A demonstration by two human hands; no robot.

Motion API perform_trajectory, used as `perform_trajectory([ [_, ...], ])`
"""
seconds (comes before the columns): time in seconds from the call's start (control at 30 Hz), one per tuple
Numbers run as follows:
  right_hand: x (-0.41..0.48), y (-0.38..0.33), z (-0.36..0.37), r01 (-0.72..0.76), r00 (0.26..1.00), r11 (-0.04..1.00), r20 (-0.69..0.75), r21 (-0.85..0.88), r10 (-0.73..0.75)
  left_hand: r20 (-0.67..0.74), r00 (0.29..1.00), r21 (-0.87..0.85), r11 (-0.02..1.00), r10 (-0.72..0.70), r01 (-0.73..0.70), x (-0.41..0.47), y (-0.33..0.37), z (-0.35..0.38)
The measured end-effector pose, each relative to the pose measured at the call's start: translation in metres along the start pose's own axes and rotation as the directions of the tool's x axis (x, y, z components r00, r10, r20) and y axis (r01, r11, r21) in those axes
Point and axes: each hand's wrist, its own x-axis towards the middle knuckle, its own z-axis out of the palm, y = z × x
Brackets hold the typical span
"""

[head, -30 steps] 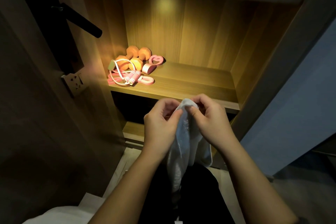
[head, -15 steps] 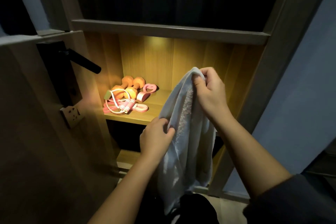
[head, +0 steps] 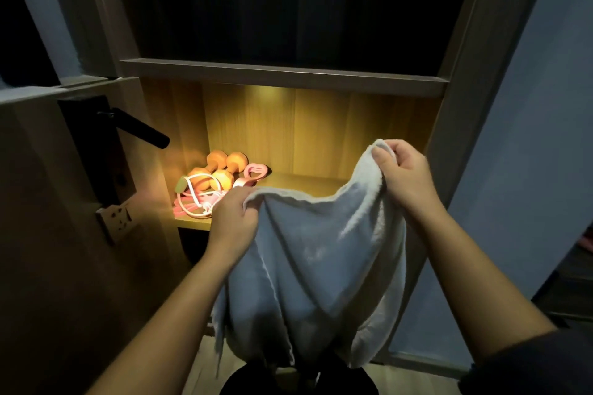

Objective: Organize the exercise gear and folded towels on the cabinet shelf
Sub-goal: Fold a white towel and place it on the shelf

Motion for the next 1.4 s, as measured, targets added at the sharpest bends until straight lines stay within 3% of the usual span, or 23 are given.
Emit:
perform_trajectory([
  [0.1,0.002,0.008,-0.021,-0.036,0.987,0.996,-0.155,0.088,0.049,0.061,0.993,0.027,0.995,0.099,-0.101,0.019,0.009,-0.021],
  [0.17,0.005,0.01,-0.03,-0.057,0.974,0.99,-0.212,0.128,0.084,0.199,0.964,0.088,0.976,0.178,-0.198,0.033,0.009,-0.034],
  [0.23,0.007,0.01,-0.03,-0.068,0.969,0.986,-0.225,0.152,0.102,0.388,0.908,0.159,0.959,0.16,-0.237,0.046,0.007,-0.043],
  [0.37,0.008,0.007,-0.013,-0.047,0.968,0.985,-0.234,0.165,0.085,0.669,0.741,0.235,0.961,-0.05,-0.147,0.05,-0.006,-0.05],
  [0.53,0.008,0.0,0.001,-0.061,0.974,0.983,-0.205,0.173,0.096,0.859,0.461,0.267,0.963,-0.224,-0.03,0.019,-0.029,-0.043],
  [0.57,0.008,-0.002,0.002,-0.05,0.975,0.983,-0.205,0.176,0.086,0.864,0.431,0.304,0.952,-0.261,-0.032,0.009,-0.036,-0.04],
  [0.77,0.008,-0.018,0.006,0.009,0.981,0.981,-0.193,0.192,0.029,0.776,0.535,0.391,0.92,-0.334,0.009,-0.041,-0.081,-0.022],
  [0.97,0.014,-0.01,-0.006,-0.078,0.99,0.997,-0.116,0.026,0.08,0.495,0.809,0.241,0.945,-0.316,0.221,-0.042,-0.082,-0.012],
  [1.07,0.009,-0.007,-0.009,-0.111,0.994,0.981,0.005,-0.157,0.113,0.43,0.868,0.114,0.968,-0.249,0.222,-0.029,-0.063,-0.014],
  [1.17,-0.008,-0.011,0.002,-0.03,0.986,0.966,0.148,-0.256,0.07,0.457,0.876,0.111,0.987,-0.153,0.114,-0.009,-0.032,-0.018],
  [1.23,-0.023,-0.019,0.017,0.035,0.93,0.957,0.361,-0.289,0.075,0.505,0.859,0.156,0.988,-0.088,0.009,0.002,-0.01,-0.019],
  [1.3,-0.037,-0.027,0.034,0.079,0.792,0.94,0.593,-0.333,0.144,0.545,0.837,0.207,0.975,-0.051,-0.076,0.01,0.012,-0.021],
  [1.37,-0.047,-0.027,0.048,0.169,0.683,0.895,0.704,-0.413,0.196,0.57,0.821,0.267,0.953,-0.035,-0.144,0.015,0.028,-0.023],
  [1.4,-0.05,-0.023,0.053,0.21,0.68,0.868,0.705,-0.45,0.201,0.572,0.82,0.301,0.936,-0.024,-0.183,0.016,0.032,-0.025],
])
